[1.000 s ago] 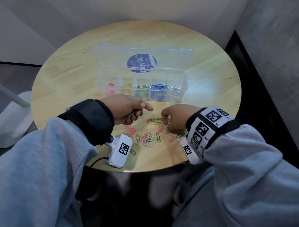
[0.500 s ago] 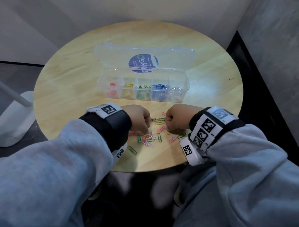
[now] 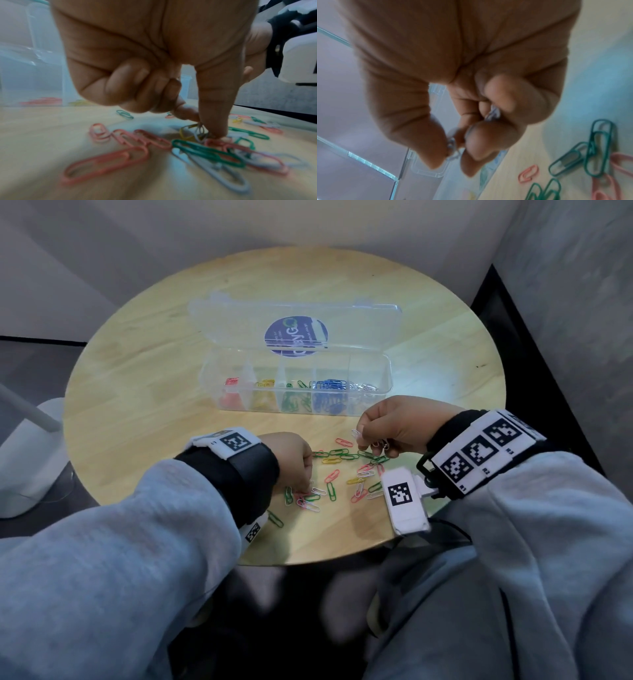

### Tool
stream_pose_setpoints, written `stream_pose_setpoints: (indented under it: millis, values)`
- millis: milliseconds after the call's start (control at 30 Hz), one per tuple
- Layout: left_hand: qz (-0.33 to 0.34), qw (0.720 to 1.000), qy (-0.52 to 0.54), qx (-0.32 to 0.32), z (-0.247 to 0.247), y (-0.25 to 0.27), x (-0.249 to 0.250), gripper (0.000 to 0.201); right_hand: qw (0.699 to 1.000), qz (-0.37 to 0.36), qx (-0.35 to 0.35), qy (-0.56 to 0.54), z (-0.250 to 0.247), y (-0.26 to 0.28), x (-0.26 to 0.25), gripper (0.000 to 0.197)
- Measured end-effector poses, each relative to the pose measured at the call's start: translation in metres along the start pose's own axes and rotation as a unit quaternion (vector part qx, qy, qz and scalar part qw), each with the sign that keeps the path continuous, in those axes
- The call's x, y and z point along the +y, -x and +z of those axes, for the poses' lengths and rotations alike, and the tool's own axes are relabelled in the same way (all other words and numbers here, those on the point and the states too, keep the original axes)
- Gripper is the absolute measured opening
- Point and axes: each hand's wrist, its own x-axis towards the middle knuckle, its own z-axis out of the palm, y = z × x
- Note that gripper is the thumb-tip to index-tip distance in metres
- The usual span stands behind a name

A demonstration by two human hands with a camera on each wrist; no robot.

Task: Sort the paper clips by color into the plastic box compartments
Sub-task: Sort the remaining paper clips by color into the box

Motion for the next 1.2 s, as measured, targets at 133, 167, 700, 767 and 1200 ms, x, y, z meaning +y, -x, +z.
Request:
stream_pose_setpoints:
  millis: [133, 167, 700, 767, 1200]
  values:
    - [-0.004, 0.998, 0.055, -0.011, -0.001, -0.001, -0.009, 0.019, 0.997, -0.008, -0.013, -0.070, 0.000, 0.001, 0.000, 0.027]
    - [-0.002, 0.997, 0.082, -0.014, -0.002, -0.001, -0.012, 0.018, 0.996, -0.011, -0.013, -0.089, -0.001, 0.001, 0.000, 0.028]
    - [-0.043, 0.773, 0.633, -0.008, -0.015, 0.027, -0.021, 0.025, 0.866, -0.014, 0.176, -0.468, 0.033, 0.053, 0.004, 0.017]
    - [-0.047, 0.763, 0.645, -0.012, -0.015, 0.028, -0.024, 0.025, 0.870, 0.004, 0.177, -0.460, 0.038, 0.053, 0.004, 0.023]
    - [0.010, 0.957, 0.288, 0.022, -0.012, 0.024, -0.025, 0.004, 0.951, 0.052, 0.121, 0.280, 0.040, 0.038, 0.007, 0.014]
